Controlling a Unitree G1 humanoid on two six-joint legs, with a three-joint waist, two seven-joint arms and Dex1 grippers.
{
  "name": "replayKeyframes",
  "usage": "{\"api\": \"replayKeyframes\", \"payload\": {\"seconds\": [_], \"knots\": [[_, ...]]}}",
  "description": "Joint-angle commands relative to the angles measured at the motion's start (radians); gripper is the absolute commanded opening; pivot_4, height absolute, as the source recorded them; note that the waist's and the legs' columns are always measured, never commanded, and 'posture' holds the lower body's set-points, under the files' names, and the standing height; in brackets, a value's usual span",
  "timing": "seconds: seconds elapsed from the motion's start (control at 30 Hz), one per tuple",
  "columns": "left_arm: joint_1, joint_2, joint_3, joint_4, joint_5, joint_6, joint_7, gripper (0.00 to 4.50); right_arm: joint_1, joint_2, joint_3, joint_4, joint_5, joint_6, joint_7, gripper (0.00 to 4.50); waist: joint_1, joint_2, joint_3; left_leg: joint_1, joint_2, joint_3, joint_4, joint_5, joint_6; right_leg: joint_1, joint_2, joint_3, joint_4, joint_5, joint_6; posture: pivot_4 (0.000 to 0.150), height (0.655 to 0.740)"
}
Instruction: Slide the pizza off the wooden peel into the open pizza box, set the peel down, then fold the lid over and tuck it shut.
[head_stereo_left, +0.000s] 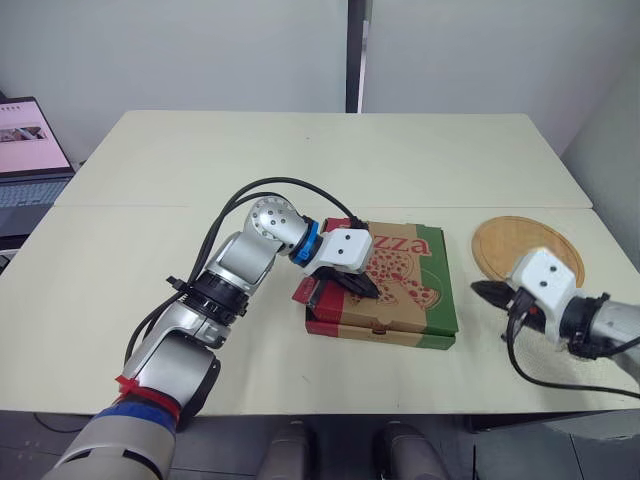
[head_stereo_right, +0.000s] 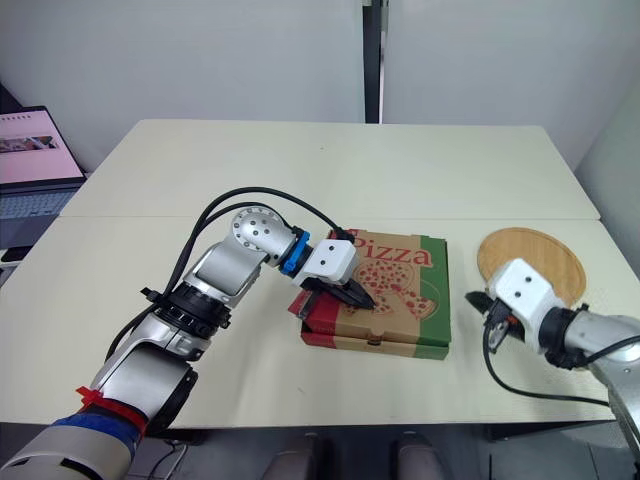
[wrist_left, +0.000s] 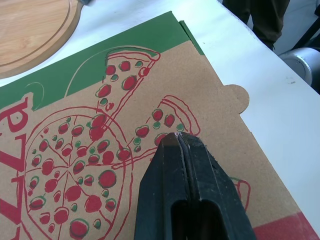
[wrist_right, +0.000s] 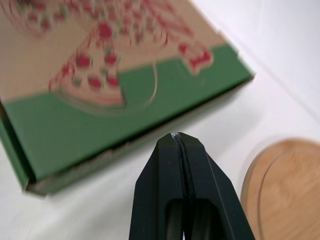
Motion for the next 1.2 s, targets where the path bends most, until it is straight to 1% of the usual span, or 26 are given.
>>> {"api": "replayKeyframes", "payload": {"seconds": [0.03, 0.13, 0.23, 0.37, 0.47, 0.53, 0.63, 0.67, 0.8, 0.93, 1.2], "knots": [[-0.004, 0.002, 0.016, -0.018, -0.005, 0.008, 0.007, 0.00, -0.091, 0.062, 0.148, -0.032, 0.013, 0.006, -0.014, 0.04, -0.003, 0.000, 0.000, 0.000, 0.000, 0.000, 0.000, 0.000, 0.000, 0.000, 0.000, 0.000, 0.000, 0.000, 0.000, 0.150, 0.7400], [-0.009, 0.009, 0.048, -0.044, -0.043, 0.048, 0.007, 0.00, -0.145, 0.094, 0.257, 0.012, -0.034, -0.021, -0.013, 0.04, -0.002, 0.000, 0.000, -0.001, 0.000, 0.000, 0.000, 0.000, 0.000, -0.001, 0.000, 0.000, 0.000, 0.000, 0.000, 0.150, 0.7400], [-0.009, 0.039, 0.096, -0.091, -0.079, 0.105, 0.019, 0.00, -0.198, 0.132, 0.339, 0.056, -0.063, -0.050, -0.010, 0.04, -0.003, 0.000, 0.000, -0.001, -0.001, 0.000, 0.001, 0.000, 0.000, -0.001, 0.000, 0.000, 0.000, 0.000, 0.000, 0.150, 0.7400], [0.007, 0.114, 0.150, -0.148, -0.098, 0.155, 0.034, 0.00, -0.241, 0.170, 0.388, 0.078, -0.075, -0.069, -0.001, 0.04, -0.006, 0.000, 0.000, -0.001, 0.000, 0.000, 0.000, 0.000, 0.000, -0.002, 0.000, 0.000, 0.001, 0.000, 0.000, 0.150, 0.7400], [0.024, 0.215, 0.206, -0.138, -0.091, 0.181, 0.045, 0.00, -0.268, 0.195, 0.418, 0.088, -0.082, -0.079, 0.000, 0.04, -0.013, 0.000, 0.000, -0.001, 0.000, 0.000, 0.000, 0.000, 0.000, -0.003, 0.000, 0.000, 0.001, 0.000, 0.000, 0.150, 0.7400], [0.034, 0.254, 0.219, -0.129, -0.088, 0.186, 0.050, 0.00, -0.276, 0.201, 0.428, 0.091, -0.085, -0.082, 0.001, 0.04, -0.020, 0.000, 0.000, -0.001, 0.000, -0.001, 0.000, 0.000, 0.000, -0.003, -0.001, 0.000, 0.001, 0.000, 0.000, 0.150, 0.7400], [0.080, 0.340, 0.220, -0.073, -0.039, 0.106, 0.048, 0.00, -0.284, 0.209, 0.444, 0.098, -0.090, -0.091, 0.009, 0.04, -0.021, 0.000, 0.000, -0.001, 0.000, -0.001, 0.000, 0.000, 0.000, -0.003, -0.001, 0.000, 0.001, 0.000, 0.000, 0.150, 0.7400], [0.096, 0.353, 0.220, -0.070, -0.036, 0.097, 0.049, 0.00, -0.284, 0.209, 0.447, 0.099, -0.092, -0.094, 0.012, 0.04, -0.021, 0.000, 0.000, -0.001, 0.000, 0.000, 0.000, 0.000, 0.000, -0.003, -0.001, 0.000, 0.001, 0.000, 0.000, 0.150, 0.7400], [0.146, 0.347, 0.210, -0.109, -0.054, 0.117, 0.058, 0.00, -0.292, 0.213, 0.451, 0.104, -0.097, -0.097, 0.023, 0.04, -0.017, 0.000, 0.000, -0.001, 0.000, -0.001, 0.000, 0.000, 0.000, -0.003, -0.001, -0.001, 0.001, 0.000, 0.000, 0.150, 0.7400], [0.185, 0.346, 0.180, -0.129, -0.026, 0.091, 0.057, 0.00, -0.299, 0.218, 0.452, 0.105, -0.100, -0.096, 0.029, 0.04, -0.015, 0.000, 0.000, -0.002, 0.000, -0.001, 0.000, 0.000, 0.000, -0.003, -0.002, 0.000, 0.000, 0.000, 0.000, 0.150, 0.7400], [0.201, 0.285, 0.161, -0.154, -0.029, 0.106, 0.083, 0.00, -0.292, 0.220, 0.451, 0.098, -0.100, -0.091, 0.034, 0.04, -0.017, 0.000, 0.000, -0.001, 0.000, -0.001, 0.000, 0.000, 0.000, -0.003, -0.002, 0.000, 0.001, 0.000, 0.000, 0.150, 0.7400]]}}
